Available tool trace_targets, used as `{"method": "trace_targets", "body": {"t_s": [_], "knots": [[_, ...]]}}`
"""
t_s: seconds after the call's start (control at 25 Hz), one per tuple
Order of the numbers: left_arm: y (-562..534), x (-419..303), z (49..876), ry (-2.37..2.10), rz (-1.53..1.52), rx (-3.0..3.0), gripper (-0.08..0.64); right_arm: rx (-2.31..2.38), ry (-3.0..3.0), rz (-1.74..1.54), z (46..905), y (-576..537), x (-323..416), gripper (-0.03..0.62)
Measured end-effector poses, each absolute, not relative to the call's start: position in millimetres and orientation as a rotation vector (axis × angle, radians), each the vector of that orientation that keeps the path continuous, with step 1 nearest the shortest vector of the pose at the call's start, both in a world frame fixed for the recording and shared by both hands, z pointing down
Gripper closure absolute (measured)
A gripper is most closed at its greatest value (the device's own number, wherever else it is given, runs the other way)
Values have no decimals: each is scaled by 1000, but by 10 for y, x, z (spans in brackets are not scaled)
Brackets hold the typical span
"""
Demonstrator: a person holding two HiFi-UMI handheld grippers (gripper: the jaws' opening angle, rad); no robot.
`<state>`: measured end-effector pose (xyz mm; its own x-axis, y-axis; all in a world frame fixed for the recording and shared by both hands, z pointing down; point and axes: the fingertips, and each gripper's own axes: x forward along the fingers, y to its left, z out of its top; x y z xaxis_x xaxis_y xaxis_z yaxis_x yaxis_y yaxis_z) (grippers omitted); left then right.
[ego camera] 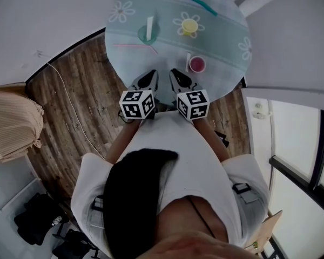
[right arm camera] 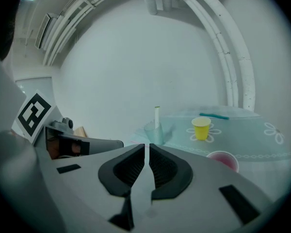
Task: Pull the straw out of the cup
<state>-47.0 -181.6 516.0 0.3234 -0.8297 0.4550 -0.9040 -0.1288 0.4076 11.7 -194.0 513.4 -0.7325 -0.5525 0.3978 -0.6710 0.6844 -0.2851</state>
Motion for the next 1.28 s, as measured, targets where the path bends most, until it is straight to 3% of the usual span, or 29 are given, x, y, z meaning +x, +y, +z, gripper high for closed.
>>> {"method": "trace_targets", "body": {"t_s": [0.36, 0.44, 0.48, 1.28], "knots": [[-1944, -670, 5154, -1542, 129, 1946, 551, 973, -2615, 558, 5089, -2138, -68, 546], [-1983, -719, 5150, -1552, 121, 1941, 551, 950, -2618, 571, 5096, -2182, -140, 444], [-1998, -743, 5152, -1556, 119, 1938, 551, 939, -2619, 578, 5097, -2198, -176, 433], [-2271, -1019, 5294, -1525, 159, 1911, 549, 957, -2581, 575, 5106, -2747, -600, 431]]}}
